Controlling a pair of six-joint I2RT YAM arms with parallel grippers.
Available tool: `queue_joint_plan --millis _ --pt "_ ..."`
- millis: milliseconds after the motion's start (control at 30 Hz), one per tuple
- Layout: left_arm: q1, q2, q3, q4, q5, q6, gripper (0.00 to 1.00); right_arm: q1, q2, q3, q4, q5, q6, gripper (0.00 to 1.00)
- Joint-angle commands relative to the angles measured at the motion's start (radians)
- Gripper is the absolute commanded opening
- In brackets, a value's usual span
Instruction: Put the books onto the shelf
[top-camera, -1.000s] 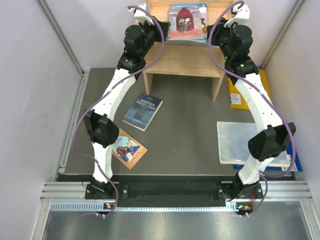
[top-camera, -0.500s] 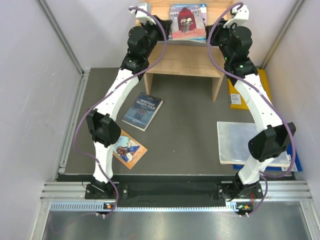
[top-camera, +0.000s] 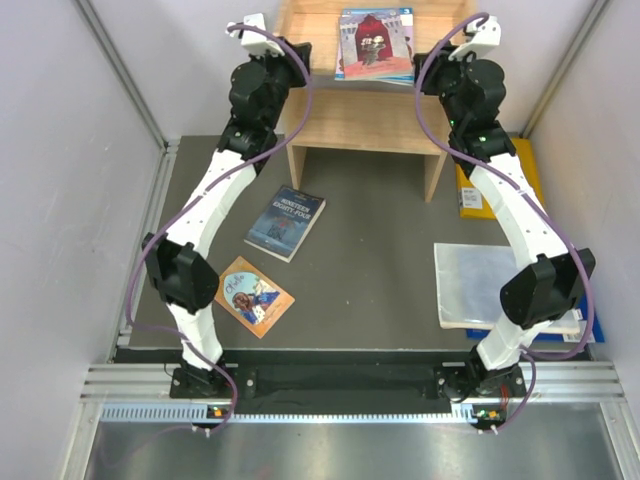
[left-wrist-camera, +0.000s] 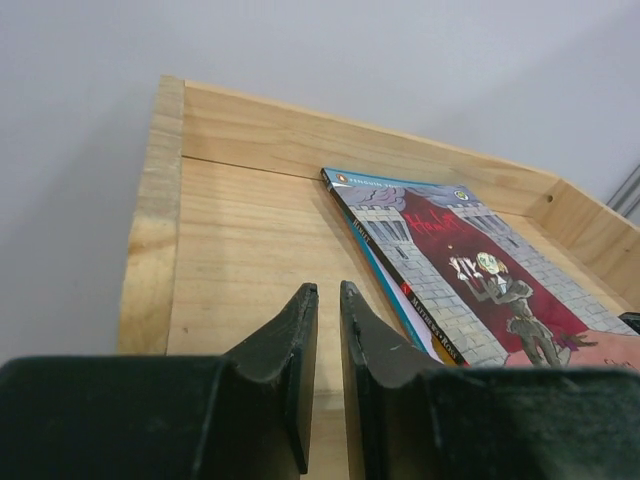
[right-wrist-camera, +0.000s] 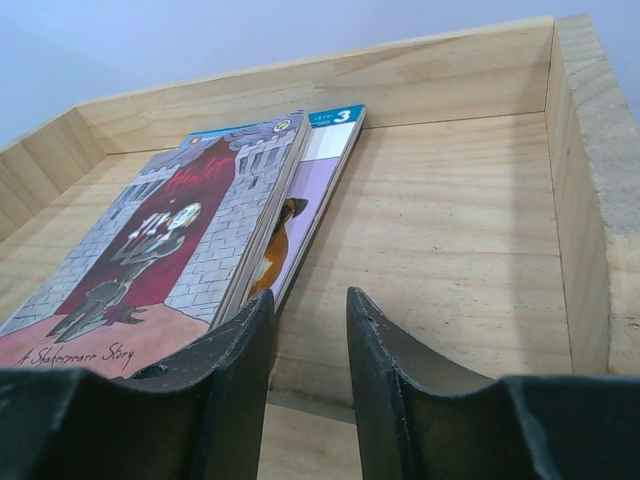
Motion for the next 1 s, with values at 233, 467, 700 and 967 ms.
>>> queue_joint_plan --millis 233,467,700,967 --pt "-0.002 -0.189 -0.278 0.086 0.044 -0.007 0.19 0.02 -0.092 -0.067 0.018 0.01 -0.009 0.36" --pt "-0.002 -0.259 -0.493 0.131 0.038 -0.026 0.18 0.04 -0.124 -0.096 0.039 0.01 -0.021 0.36" --pt "-0.002 -0.325 -0.652 0.16 0.033 -0.033 0.18 0.049 -0.163 -0.121 0.045 0.029 -0.038 0.35" --pt "0.0 -0.451 -0.829 0.027 -0.034 0.016 0.18 0.05 -0.238 -0.205 -0.013 0.076 -0.058 0.39"
